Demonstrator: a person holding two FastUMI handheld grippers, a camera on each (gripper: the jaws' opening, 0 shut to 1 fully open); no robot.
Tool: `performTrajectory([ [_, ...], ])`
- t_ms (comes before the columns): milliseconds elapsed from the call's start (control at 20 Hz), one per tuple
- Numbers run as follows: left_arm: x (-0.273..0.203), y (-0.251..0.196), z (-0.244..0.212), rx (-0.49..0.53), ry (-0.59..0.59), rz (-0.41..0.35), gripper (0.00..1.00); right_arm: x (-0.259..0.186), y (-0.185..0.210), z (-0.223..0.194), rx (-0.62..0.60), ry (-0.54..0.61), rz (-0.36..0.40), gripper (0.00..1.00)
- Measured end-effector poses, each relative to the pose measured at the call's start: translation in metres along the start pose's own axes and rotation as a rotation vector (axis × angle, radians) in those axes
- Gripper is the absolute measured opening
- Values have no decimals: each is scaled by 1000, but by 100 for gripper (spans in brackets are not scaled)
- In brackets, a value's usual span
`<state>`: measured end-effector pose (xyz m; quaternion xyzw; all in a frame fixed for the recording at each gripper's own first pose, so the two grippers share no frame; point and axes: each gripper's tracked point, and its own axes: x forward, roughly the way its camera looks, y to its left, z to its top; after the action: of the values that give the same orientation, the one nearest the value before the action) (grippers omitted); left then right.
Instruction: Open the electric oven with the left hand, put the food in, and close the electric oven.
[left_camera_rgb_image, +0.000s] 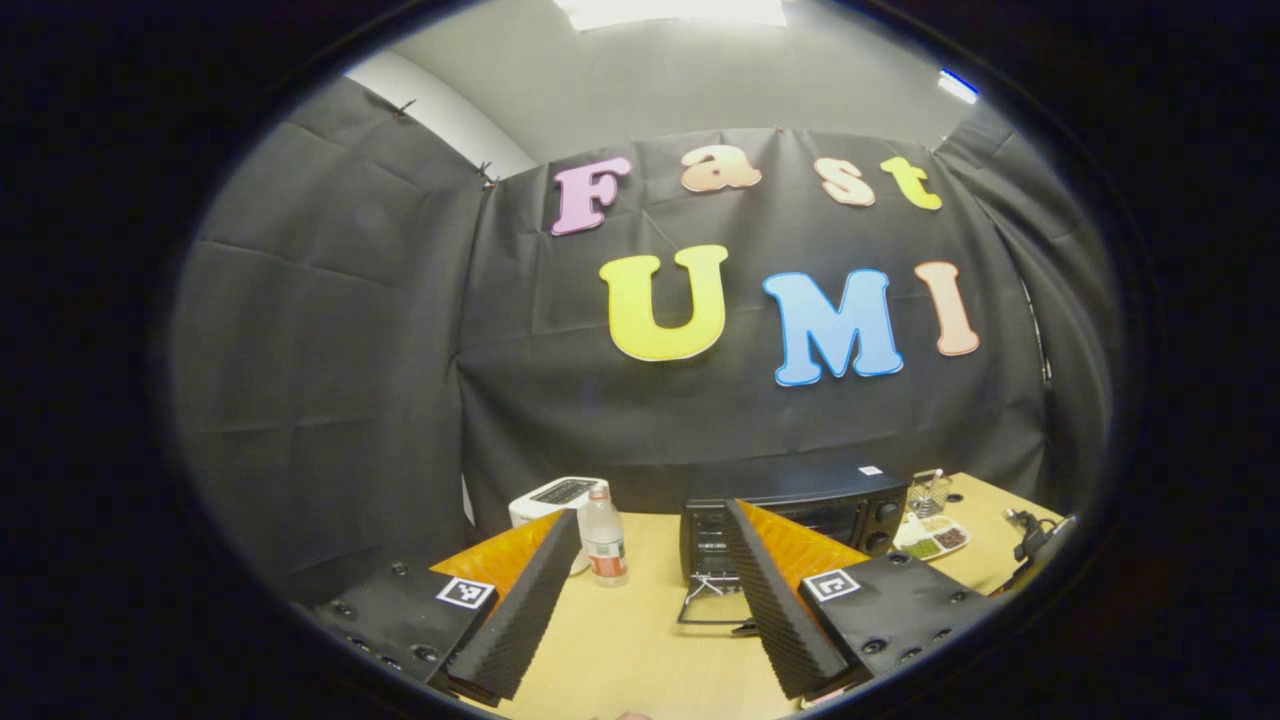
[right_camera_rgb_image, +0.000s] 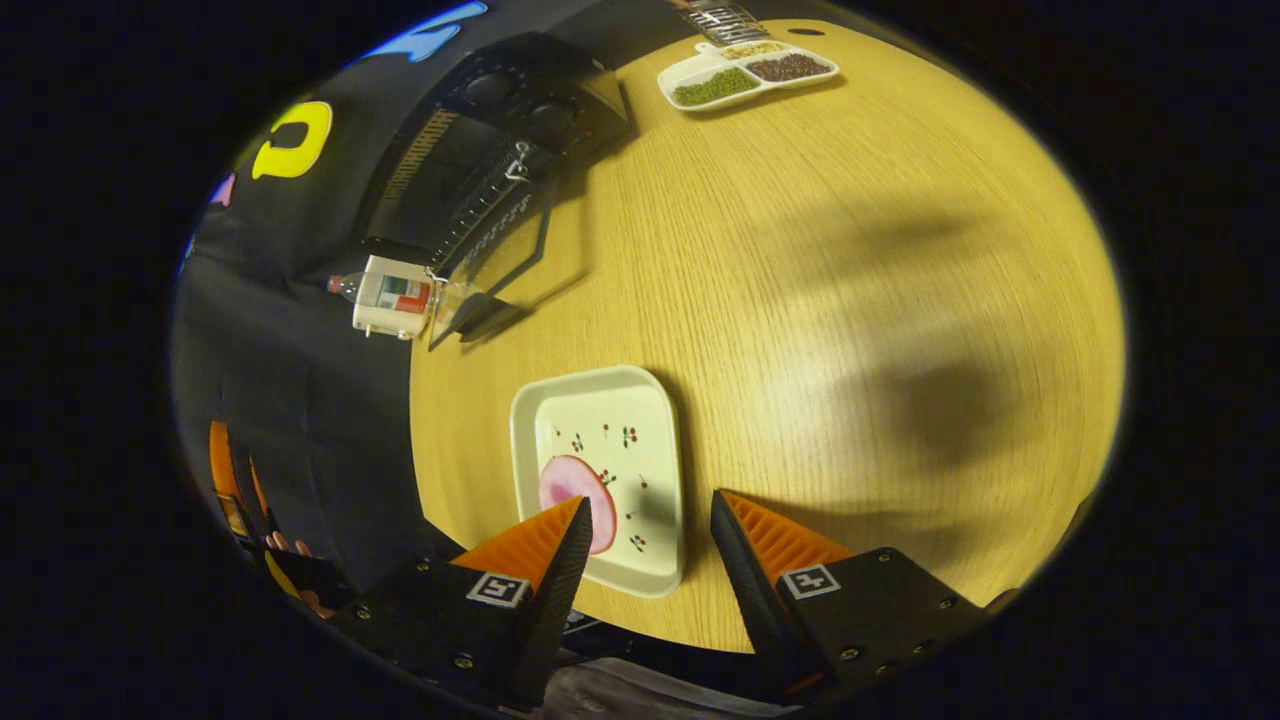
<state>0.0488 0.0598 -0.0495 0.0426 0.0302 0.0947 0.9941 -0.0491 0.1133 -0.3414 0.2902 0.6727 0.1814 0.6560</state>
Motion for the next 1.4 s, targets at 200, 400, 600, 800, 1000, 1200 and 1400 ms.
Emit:
performTrajectory([
  [200,2,3,1,2,0,18,90,9,-17,7,6,15,-61,68],
  [400,-2,-2,4,-2,-6,22,96,8,-21,7,-6,15,-79,21],
  [600,-8,-13,10,0,-12,14,100,10,-19,5,-32,8,-49,5],
  [800,-26,-15,17,10,-25,33,100,29,-14,12,6,-23,-12,1],
  [1000,-51,-9,16,30,-17,73,100,6,-16,11,25,-25,27,0],
  [1200,-71,-1,17,30,-14,117,100,-2,5,10,53,-31,101,0],
  [1400,-71,9,16,27,-14,128,100,-7,35,17,85,-59,143,0],
])
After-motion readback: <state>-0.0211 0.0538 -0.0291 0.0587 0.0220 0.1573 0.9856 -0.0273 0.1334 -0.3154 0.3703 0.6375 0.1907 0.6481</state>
